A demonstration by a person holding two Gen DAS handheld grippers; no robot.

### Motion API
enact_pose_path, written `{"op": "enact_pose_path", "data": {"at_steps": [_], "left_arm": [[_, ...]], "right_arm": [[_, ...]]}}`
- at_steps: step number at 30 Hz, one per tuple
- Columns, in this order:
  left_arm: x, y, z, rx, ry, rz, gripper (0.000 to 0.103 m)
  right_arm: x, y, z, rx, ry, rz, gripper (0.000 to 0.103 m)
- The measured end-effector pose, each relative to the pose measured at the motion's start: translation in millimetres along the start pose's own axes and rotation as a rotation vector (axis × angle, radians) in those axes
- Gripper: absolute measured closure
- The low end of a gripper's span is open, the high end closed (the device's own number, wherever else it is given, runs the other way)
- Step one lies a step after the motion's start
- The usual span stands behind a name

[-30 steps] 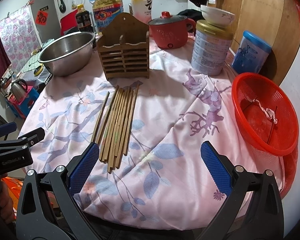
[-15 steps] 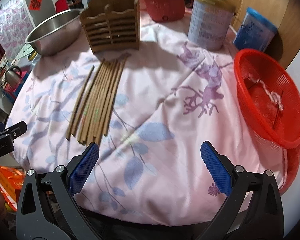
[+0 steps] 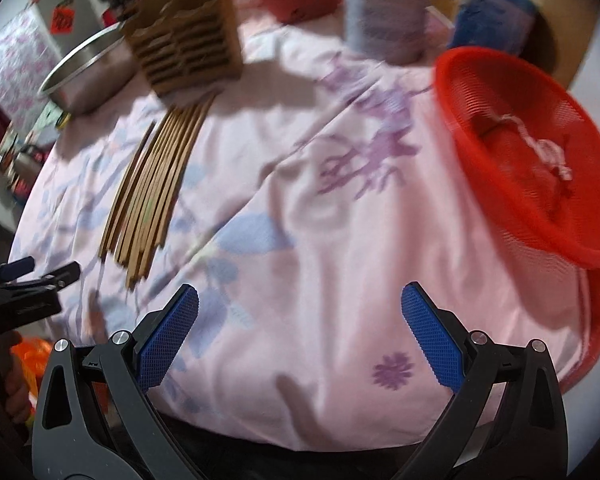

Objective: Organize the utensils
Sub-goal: 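Move both tools toward the bundle of bamboo chopsticks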

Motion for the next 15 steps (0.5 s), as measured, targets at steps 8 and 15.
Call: {"op": "enact_pose_path", "data": {"at_steps": [8, 15], "left_arm": [[29.8, 19.3, -0.4, 0.134, -0.098, -0.019, 0.005], [31.8, 25.3, -32.5, 0.147, -0.105, 0.012, 0.004]], "right_arm": [[-11.2, 1.8, 9.4, 0.086, -0.116, 0.009, 0.005], [-15.3, 1.7, 1.0, 0.077, -0.153, -0.001, 0.005]]}}
Point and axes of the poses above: each gripper's, at about its wrist camera, not at the fingertips, and x roughly the way its jaws point, z to its right, y to its top, the point moved 1 cm from there along x, roughly the way its jaws point, and after that the axes turned 11 degrees about -y, right-handed, at the moved point
